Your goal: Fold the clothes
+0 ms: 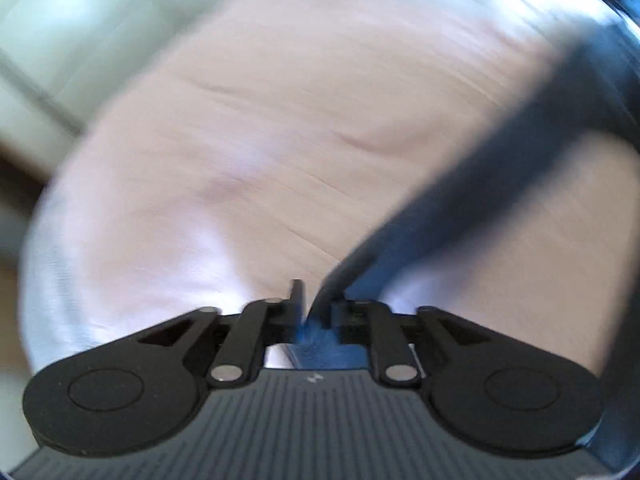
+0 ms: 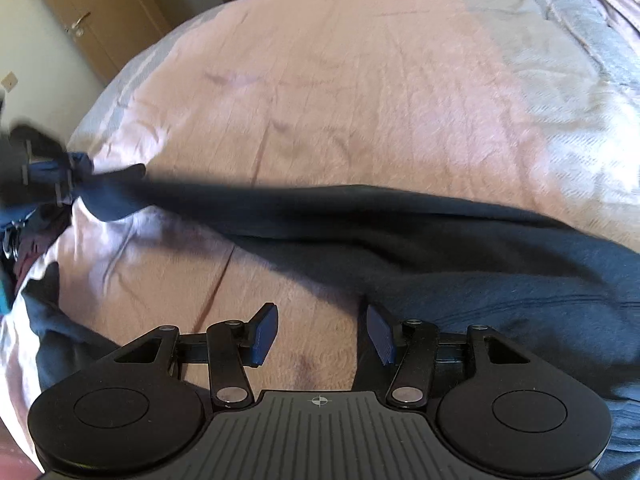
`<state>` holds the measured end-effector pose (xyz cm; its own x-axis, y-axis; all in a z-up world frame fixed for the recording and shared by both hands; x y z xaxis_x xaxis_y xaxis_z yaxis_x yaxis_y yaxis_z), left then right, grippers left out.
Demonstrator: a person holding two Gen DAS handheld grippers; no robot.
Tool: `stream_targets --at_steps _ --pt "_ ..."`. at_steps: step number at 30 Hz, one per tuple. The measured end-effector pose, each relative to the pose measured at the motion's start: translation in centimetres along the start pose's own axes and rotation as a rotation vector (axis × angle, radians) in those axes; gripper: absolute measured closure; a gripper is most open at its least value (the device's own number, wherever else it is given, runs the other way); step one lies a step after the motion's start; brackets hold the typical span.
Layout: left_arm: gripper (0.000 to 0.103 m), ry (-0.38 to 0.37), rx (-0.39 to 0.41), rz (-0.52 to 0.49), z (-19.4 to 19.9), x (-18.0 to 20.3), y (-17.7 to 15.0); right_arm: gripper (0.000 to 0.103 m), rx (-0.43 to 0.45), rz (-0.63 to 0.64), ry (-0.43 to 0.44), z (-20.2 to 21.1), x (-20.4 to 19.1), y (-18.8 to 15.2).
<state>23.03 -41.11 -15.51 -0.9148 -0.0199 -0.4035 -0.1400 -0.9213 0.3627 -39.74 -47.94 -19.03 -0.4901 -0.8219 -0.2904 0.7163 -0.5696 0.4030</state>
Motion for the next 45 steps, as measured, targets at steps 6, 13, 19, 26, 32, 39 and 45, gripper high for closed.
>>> stream_targets --at_steps 6,13,19,26,32,39,45 --pt "0.045 0.073 -0.021 0.078 -1.5 -1.3 0.4 0.05 0.005 -0.031 -0.008 1.7 0.2 -1.1" --pt "0.046 0.139 -0.145 0.035 -1.4 0.3 -7.9 0.05 -0.023 -0.198 -0.089 5.5 1.4 -7.0" --pt "0.05 0.005 -0.061 0.087 2.2 1.2 -9.8 0.05 0.004 -0.37 -0.215 8.8 1.5 -12.8" --pt "0.045 -0.339 0.138 -0.161 8.4 14.2 -9.3 0.05 0.104 -0.714 -0.387 13.2 4.0 -20.4" --pt "0.04 -0.551 0.316 -0.377 13.5 29.4 -8.1 0.05 0.267 -0.928 -0.335 15.4 8.1 -24.7" --pt "0.038 -0.52 0.387 -0.766 14.3 46.1 -8.2 0.05 0.427 -1.207 -0.121 12.9 15.3 -27.5" --pt "0.097 -0.291 0.314 -0.948 12.1 51.2 -9.3 0.1 0.443 -1.293 -0.009 14.3 19.2 -29.1"
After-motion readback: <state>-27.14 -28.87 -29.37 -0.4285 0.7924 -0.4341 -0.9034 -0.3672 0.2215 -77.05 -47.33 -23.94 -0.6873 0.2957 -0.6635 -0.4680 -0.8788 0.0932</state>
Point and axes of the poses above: each gripper's, at about its wrist camera, not at the fingertips, and z roughly against the way its jaws point, x to its right, y to its top, the point moved 3 cm from there along -z, roughly the way its jaws point, and after that the axes turned 6 degrees about -x, right-handed, at the moved point
